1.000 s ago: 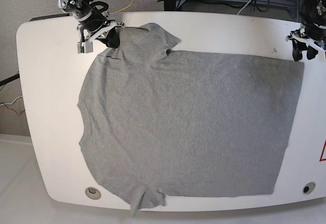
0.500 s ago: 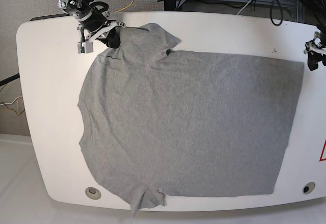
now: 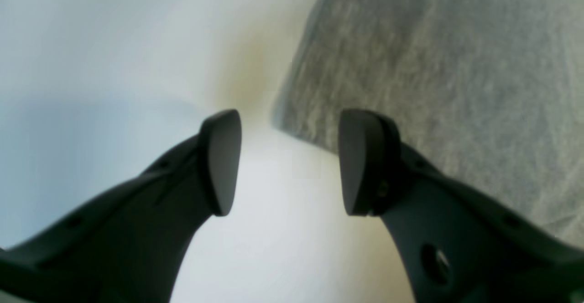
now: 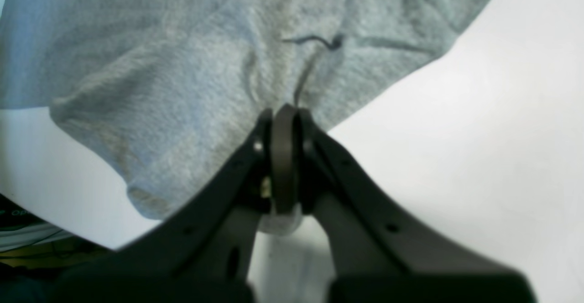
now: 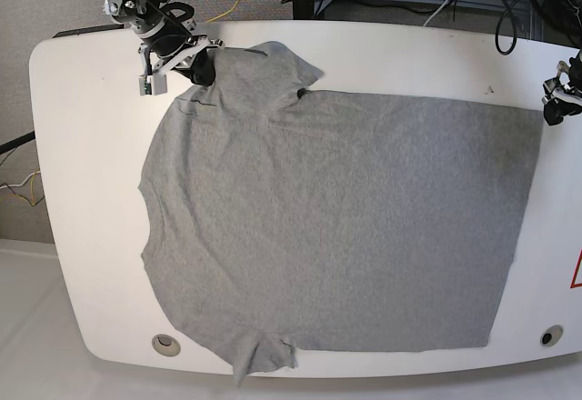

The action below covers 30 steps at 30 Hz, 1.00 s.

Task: Fold the T-shirt properly
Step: 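Lower the left gripper onto the shirt's shoulder edge and pinch it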

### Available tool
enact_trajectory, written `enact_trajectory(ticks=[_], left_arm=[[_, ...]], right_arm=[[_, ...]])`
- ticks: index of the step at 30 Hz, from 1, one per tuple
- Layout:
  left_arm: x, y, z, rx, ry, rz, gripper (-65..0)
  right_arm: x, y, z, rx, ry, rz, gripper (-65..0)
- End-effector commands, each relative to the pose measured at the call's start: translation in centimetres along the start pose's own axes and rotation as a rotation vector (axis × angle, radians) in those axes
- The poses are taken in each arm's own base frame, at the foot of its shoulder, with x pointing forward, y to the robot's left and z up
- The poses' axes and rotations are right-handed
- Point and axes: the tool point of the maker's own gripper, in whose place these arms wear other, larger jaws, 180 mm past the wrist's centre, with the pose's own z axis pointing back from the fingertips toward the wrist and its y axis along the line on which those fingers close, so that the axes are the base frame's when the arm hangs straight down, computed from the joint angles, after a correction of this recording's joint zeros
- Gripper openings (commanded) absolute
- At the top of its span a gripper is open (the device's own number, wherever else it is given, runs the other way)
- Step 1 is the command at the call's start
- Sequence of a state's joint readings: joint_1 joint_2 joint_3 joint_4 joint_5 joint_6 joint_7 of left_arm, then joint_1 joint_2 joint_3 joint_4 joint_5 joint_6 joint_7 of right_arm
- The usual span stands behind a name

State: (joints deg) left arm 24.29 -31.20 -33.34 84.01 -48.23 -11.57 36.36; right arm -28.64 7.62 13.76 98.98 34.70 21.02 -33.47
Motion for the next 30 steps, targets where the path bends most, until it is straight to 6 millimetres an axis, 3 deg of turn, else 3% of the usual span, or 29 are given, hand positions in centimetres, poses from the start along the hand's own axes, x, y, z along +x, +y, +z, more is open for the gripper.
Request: enact_trajectory(ticks=[1, 10, 18, 30], left_arm=[[2.5, -0.1, 0.1, 0.004, -0.057, -0.032, -33.6], [2.0, 0.2, -0.9, 0.006, -0.027, 0.006, -33.7], [0.3, 0.8, -2.4, 0.004, 0.027, 0.068, -33.0], [-3.2, -0.5, -3.2, -0.012, 0.151, 0.039, -32.6]], right_arm=[[0.2, -0.1, 0.2, -0.002, -0.002, 0.012, -65.0], [0.2, -0.1, 0.2, -0.002, -0.002, 0.012, -65.0], [0.2, 0.1, 0.1, 0.003, 0.002, 0.015, -65.0], [0.5, 0.2, 0.1, 0.01, -0.005, 0.017, -65.0]])
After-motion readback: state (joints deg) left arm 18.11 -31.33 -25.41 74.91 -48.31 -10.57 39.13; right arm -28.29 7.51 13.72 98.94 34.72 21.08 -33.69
